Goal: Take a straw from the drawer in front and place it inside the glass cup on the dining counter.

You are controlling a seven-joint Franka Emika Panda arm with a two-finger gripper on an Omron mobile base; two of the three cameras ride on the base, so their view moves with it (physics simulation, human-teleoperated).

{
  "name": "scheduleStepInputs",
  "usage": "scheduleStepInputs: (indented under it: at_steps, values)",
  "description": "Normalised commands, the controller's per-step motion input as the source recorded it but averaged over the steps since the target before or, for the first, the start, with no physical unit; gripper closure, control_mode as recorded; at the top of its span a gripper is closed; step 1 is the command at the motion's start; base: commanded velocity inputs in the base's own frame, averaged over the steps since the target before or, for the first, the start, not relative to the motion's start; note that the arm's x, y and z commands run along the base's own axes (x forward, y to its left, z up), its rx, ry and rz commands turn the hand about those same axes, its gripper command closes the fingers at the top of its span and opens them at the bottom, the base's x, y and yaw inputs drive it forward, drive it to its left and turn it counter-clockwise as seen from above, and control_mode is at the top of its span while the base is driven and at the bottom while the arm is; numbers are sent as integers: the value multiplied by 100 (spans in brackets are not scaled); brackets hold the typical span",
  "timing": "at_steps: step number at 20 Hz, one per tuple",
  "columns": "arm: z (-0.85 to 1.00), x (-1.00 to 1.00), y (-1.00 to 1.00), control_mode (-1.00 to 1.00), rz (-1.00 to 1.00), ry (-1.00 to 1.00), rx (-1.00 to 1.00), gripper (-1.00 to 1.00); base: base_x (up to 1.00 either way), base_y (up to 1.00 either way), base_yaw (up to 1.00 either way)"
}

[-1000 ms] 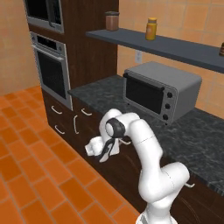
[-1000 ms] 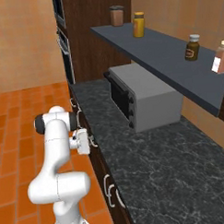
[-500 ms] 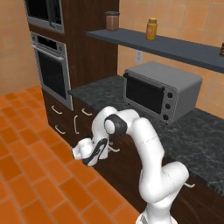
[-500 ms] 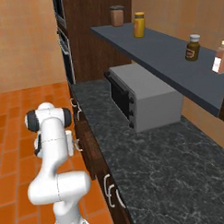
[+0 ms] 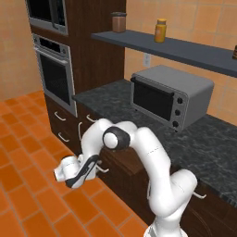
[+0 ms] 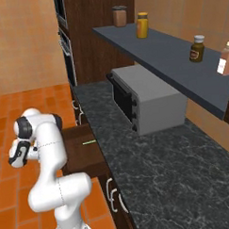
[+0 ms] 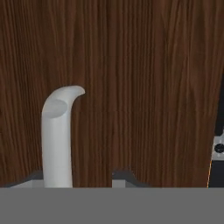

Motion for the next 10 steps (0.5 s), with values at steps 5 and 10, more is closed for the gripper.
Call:
scheduleStepInputs:
  at_steps: [5, 10]
  values:
    - [30, -32, 62, -100, 1, 6, 14, -100, 0, 0, 0]
    - [47, -40, 25, -100, 11, 29, 43, -100, 0, 0, 0]
